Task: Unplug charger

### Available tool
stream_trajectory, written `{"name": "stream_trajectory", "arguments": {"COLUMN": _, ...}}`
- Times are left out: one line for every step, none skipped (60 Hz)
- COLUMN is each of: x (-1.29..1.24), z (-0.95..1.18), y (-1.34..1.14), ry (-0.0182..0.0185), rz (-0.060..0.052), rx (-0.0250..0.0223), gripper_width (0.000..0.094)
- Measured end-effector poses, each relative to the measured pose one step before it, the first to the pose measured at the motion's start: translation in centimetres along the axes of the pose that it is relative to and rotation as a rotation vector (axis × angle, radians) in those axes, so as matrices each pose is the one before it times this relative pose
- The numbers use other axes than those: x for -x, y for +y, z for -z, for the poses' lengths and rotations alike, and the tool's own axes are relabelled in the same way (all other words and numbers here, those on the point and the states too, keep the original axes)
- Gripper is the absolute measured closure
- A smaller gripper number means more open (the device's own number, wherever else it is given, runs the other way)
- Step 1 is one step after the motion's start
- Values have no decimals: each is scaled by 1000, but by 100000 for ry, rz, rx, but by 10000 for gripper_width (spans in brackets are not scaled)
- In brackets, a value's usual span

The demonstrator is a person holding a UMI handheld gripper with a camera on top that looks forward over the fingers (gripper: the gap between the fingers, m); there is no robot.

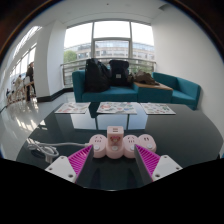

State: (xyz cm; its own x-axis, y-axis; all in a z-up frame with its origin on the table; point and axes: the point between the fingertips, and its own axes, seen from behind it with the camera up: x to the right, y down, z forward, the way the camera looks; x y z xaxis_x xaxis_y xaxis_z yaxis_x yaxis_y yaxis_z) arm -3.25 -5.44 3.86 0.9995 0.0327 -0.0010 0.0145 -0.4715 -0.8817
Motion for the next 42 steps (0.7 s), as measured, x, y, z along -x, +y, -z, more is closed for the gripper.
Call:
{"name": "stream_trajectory", "arguments": {"x": -249, "z": -811, "y": -84, "ry": 410, "rz": 61, "rx": -186, "gripper_width": 121}}
{"name": "stream_trajectory", "arguments": {"x": -242, "z": -803, "y": -143, "ry": 321, "rz": 53, "rx": -204, "gripper_width": 121}}
{"name": "stream_trajectory", "arguments": {"x": -314, "z": -803, "y": -115, "ry": 317, "rz": 80, "rx": -222, "gripper_width": 121}}
{"name": "stream_trajectory", "arguments": {"x": -328, "z": -898, "y": -129, "ry": 438, "rz": 122, "rx": -268, "gripper_width": 123}}
{"name": "stream_trajectory", "arguments": {"x": -341, "z": -947, "y": -112, "ry": 542, "rz": 39, "rx": -236, "gripper_width": 125}}
{"name": "stream_trajectory", "arguments": {"x": -341, "z": -848, "y": -94, "ry": 696, "rz": -131, "rx": -174, "gripper_width": 132}}
{"name": "stream_trajectory", "arguments": {"x": 545, "z": 954, "y": -698, "ry": 950, "rz": -288, "rx": 240, "gripper_width": 145}}
{"name": "stream_trajectory", "arguments": {"x": -158, "z": -596, "y": -147, "ry": 665, "rz": -76, "rx": -37, "gripper_width": 160}}
{"name": "stream_trajectory", "arguments": {"x": -104, "z": -536, "y": -83, "ry": 229, "rz": 109, "rx": 69, "gripper_width": 182}}
{"name": "stream_trajectory", "arguments": {"x": 9, "z": -428, "y": -257, "ry": -200, "rz": -213, "rx": -535, "gripper_width": 213}}
{"name": "stream_trajectory", "arguments": {"x": 76, "z": -365, "y": -169, "ry": -387, "rz": -366, "rx": -352, "gripper_width": 248}}
{"name": "stream_trajectory", "arguments": {"x": 33, "z": -315, "y": -69, "ry": -225, "rz": -280, "rx": -51, "gripper_width": 286}}
{"name": "stream_trajectory", "arguments": {"x": 40, "z": -252, "y": -110, "ry": -198, "rz": 4, "rx": -252, "gripper_width": 327}}
{"name": "stream_trajectory", "arguments": {"x": 17, "z": 112, "y": -26, "ry": -312, "rz": 374, "rx": -448, "gripper_width": 375}}
{"name": "stream_trajectory", "arguments": {"x": 55, "z": 40, "y": -26, "ry": -65, "rz": 686, "rx": -28, "gripper_width": 436}}
{"name": "stream_trajectory", "arguments": {"x": 34, "z": -153, "y": 84, "ry": 115, "rz": 958, "rx": 301, "gripper_width": 502}}
{"name": "stream_trajectory", "arguments": {"x": 362, "z": -60, "y": 54, "ry": -1212, "rz": 796, "rx": 65, "gripper_width": 535}}
{"name": "stream_trajectory", "arguments": {"x": 288, "z": -89, "y": -238, "ry": -652, "rz": 547, "rx": -1208, "gripper_width": 586}}
{"name": "stream_trajectory", "arguments": {"x": 333, "z": -16, "y": 97, "ry": -830, "rz": 469, "rx": -66, "gripper_width": 633}}
{"name": "stream_trajectory", "arguments": {"x": -156, "z": 28, "y": -3, "ry": 1001, "rz": -220, "rx": -192, "gripper_width": 631}}
{"name": "stream_trajectory", "arguments": {"x": -4, "z": 28, "y": -55, "ry": 513, "rz": -338, "rx": -524, "gripper_width": 641}}
{"name": "stream_trajectory", "arguments": {"x": 61, "z": -77, "y": 284, "ry": 80, "rz": -442, "rx": -300, "gripper_width": 661}}
{"name": "stream_trajectory", "arguments": {"x": -27, "z": -5, "y": -98, "ry": 77, "rz": -784, "rx": 67, "gripper_width": 677}}
{"name": "stream_trajectory", "arguments": {"x": 89, "z": 2, "y": -136, "ry": -189, "rz": -780, "rx": 515, "gripper_width": 696}}
{"name": "stream_trajectory", "arguments": {"x": 0, "z": -22, "y": -30, "ry": -128, "rz": -1089, "rx": 145, "gripper_width": 710}}
{"name": "stream_trajectory", "arguments": {"x": 26, "z": -21, "y": 1, "ry": -75, "rz": -1209, "rx": 271, "gripper_width": 722}}
{"name": "stream_trajectory", "arguments": {"x": -32, "z": -61, "y": -29, "ry": 38, "rz": -988, "rx": 340, "gripper_width": 740}}
{"name": "stream_trajectory", "arguments": {"x": -39, "z": -42, "y": -66, "ry": 190, "rz": -747, "rx": 431, "gripper_width": 762}}
{"name": "stream_trajectory", "arguments": {"x": -3, "z": -29, "y": -70, "ry": 138, "rz": -350, "rx": 685, "gripper_width": 777}}
{"name": "stream_trajectory", "arguments": {"x": -40, "z": -46, "y": 23, "ry": 67, "rz": 464, "rx": 1714, "gripper_width": 786}}
{"name": "stream_trajectory", "arguments": {"x": 11, "z": -3, "y": -12, "ry": -543, "rz": 374, "rx": 2290, "gripper_width": 789}}
{"name": "stream_trajectory", "arguments": {"x": -108, "z": 83, "y": -359, "ry": -1238, "rz": -336, "rx": 502, "gripper_width": 788}}
{"name": "stream_trajectory", "arguments": {"x": -24, "z": 645, "y": -1705, "ry": -1558, "rz": -1557, "rx": -3705, "gripper_width": 787}}
{"name": "stream_trajectory", "arguments": {"x": 340, "z": 905, "y": -3322, "ry": -940, "rz": -1136, "rx": -6075, "gripper_width": 789}}
{"name": "stream_trajectory", "arguments": {"x": -229, "z": 1097, "y": -3355, "ry": -197, "rz": 638, "rx": -7374, "gripper_width": 790}}
{"name": "stream_trajectory", "arguments": {"x": -429, "z": 983, "y": -3317, "ry": 882, "rz": 2320, "rx": -6484, "gripper_width": 790}}
{"name": "stream_trajectory", "arguments": {"x": -534, "z": 865, "y": -3392, "ry": 1130, "rz": 2742, "rx": -6016, "gripper_width": 792}}
{"name": "stream_trajectory", "arguments": {"x": -501, "z": 876, "y": -3217, "ry": 675, "rz": 2247, "rx": -5410, "gripper_width": 792}}
{"name": "stream_trajectory", "arguments": {"x": -847, "z": 1270, "y": -3160, "ry": 206, "rz": 788, "rx": -6687, "gripper_width": 792}}
{"name": "stream_trajectory", "arguments": {"x": -803, "z": 608, "y": -4649, "ry": 158, "rz": -604, "rx": -5138, "gripper_width": 791}}
{"name": "stream_trajectory", "arguments": {"x": -317, "z": -270, "y": -1186, "ry": 114, "rz": -258, "rx": -2945, "gripper_width": 792}}
{"name": "stream_trajectory", "arguments": {"x": -578, "z": 457, "y": -1892, "ry": -49, "rz": -450, "rx": -3079, "gripper_width": 792}}
